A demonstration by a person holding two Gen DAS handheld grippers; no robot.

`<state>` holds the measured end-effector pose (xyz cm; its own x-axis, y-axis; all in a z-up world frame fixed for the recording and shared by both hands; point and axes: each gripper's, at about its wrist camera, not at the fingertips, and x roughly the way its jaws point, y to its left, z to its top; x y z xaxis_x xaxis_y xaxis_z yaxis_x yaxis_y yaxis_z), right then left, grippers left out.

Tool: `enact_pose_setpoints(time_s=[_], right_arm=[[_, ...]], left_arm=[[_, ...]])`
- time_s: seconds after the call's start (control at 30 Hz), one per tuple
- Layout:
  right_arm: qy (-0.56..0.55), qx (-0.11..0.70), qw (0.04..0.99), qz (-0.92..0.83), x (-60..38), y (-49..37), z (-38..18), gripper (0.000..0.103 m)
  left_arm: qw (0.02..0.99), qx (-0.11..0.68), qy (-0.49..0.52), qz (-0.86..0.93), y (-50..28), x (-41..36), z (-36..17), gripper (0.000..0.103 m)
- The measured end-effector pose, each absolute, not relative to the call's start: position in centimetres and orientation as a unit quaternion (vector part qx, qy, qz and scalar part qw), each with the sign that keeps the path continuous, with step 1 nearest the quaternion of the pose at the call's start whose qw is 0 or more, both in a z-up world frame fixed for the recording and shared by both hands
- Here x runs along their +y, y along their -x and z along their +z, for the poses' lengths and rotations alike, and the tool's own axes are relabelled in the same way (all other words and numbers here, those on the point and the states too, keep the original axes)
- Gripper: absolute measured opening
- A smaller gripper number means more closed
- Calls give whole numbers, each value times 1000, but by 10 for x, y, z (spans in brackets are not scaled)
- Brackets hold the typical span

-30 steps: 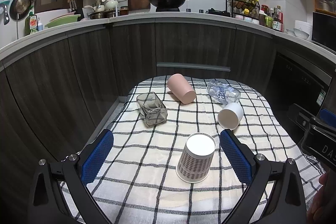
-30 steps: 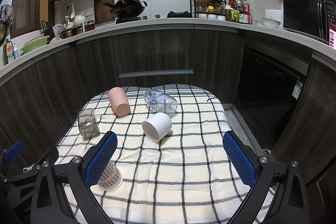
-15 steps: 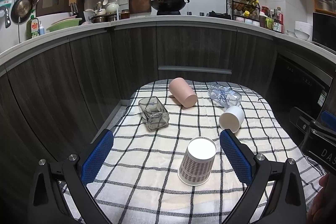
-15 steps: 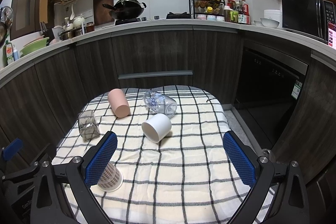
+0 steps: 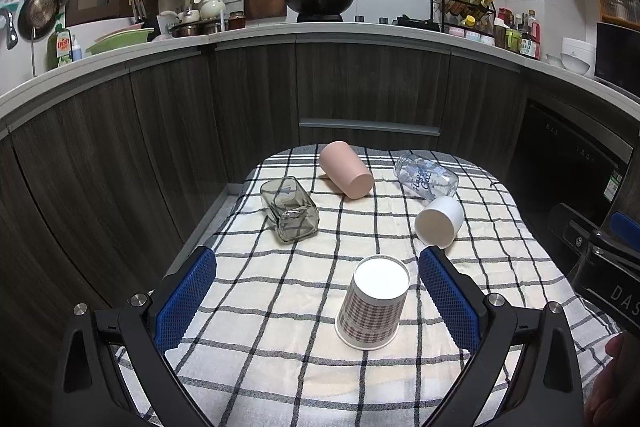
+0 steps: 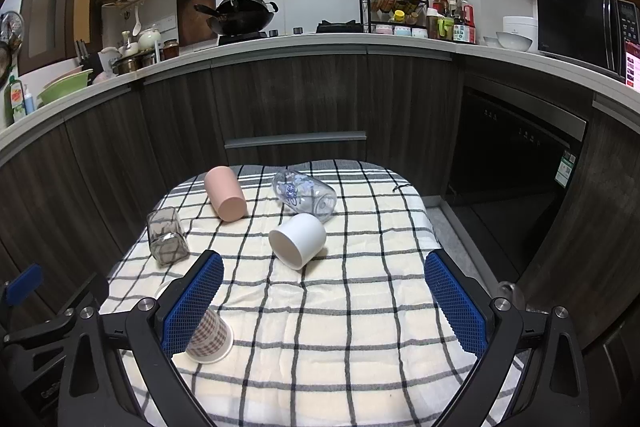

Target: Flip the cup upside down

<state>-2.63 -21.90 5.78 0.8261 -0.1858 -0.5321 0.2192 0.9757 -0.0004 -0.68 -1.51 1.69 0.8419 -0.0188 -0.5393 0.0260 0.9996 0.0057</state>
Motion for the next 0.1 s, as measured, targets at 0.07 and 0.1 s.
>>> enact_pose_setpoints(time_s=[0.07, 0.1], right_arm=[[-30, 276, 955, -107, -219, 26, 58, 101], [-31, 276, 955, -106, -219, 26, 58, 101]], left_arm=[[960, 280, -9, -11, 7, -16, 17, 103], [960, 279, -9, -11, 7, -16, 17, 103]])
